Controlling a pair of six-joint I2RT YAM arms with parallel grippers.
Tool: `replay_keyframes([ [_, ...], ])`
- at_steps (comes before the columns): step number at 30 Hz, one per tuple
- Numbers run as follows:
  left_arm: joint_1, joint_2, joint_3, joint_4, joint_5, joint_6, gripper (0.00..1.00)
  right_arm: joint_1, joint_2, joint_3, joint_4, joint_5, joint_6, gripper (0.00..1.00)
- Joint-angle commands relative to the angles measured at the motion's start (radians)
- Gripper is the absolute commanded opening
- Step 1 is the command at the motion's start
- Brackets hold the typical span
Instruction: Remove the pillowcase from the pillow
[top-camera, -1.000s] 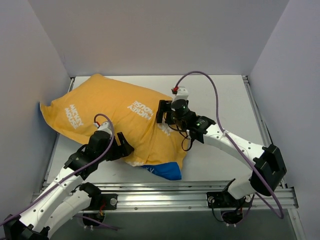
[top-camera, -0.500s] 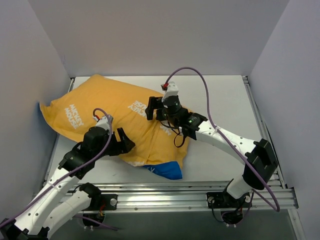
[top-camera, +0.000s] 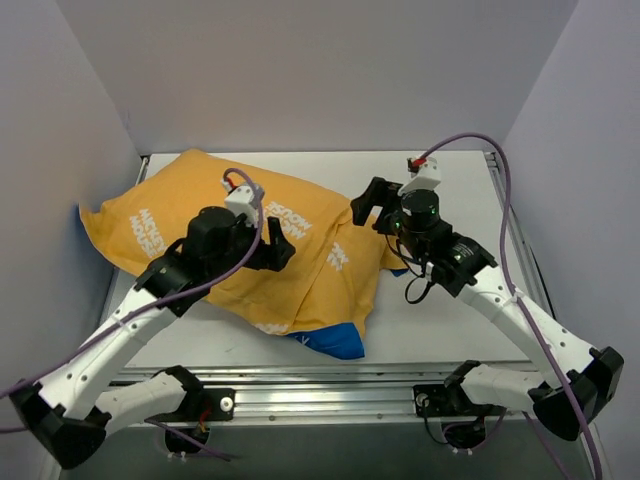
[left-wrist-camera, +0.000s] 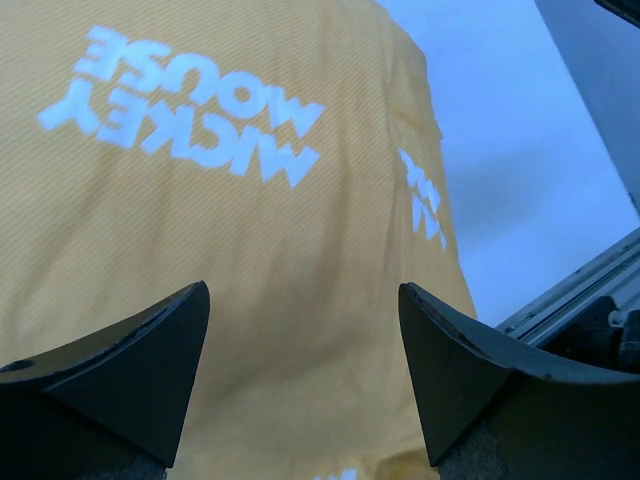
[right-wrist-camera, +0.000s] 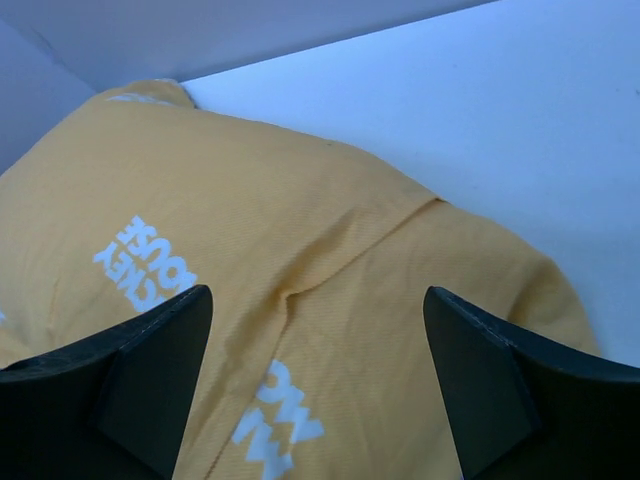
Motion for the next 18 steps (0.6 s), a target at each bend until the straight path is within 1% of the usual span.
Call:
replay_keyframes([
  [1,-0.062,0.13,0.151,0.052,-0.08,0.144,0.85,-0.044,-0.056,-0.079,-0.11,0.014,0.065,0.82],
  [6,-0.183,0.304,0.279,0.046,-0.176,0.243,0.84,-0.07,-0.108,-0.166,-0.137,-0.012,0.133,0.82],
  [7,-0.198,0.325,0.296,0.046,-0.207,0.291,0.84,-0.087,-0.123,-0.203,-0.114,-0.026,0.141,0.82],
  [9,-0.232,0.381,0.323,0.047,-0.249,0.336,0.84,-0.104,-0.145,-0.249,-0.068,-0.092,0.151,0.82],
  [10,-0.235,0.4,0.331,0.047,-0.268,0.371,0.84,-0.117,-0.16,-0.289,-0.029,-0.129,0.153,0.82],
  [12,-0.244,0.449,0.36,0.041,-0.288,0.393,0.84,-0.127,-0.163,-0.315,-0.005,-0.152,0.153,0.82],
  [15,-0.255,0.495,0.385,0.058,-0.305,0.43,0.83,-0.13,-0.131,-0.335,0.018,-0.201,0.15,0.81],
  [17,-0.255,0.515,0.391,0.069,-0.315,0.436,0.82,-0.131,-0.102,-0.352,0.065,-0.215,0.159,0.81],
  [18,-0.255,0.533,0.392,0.079,-0.321,0.442,0.81,-0.131,-0.093,-0.358,0.097,-0.251,0.165,0.81],
])
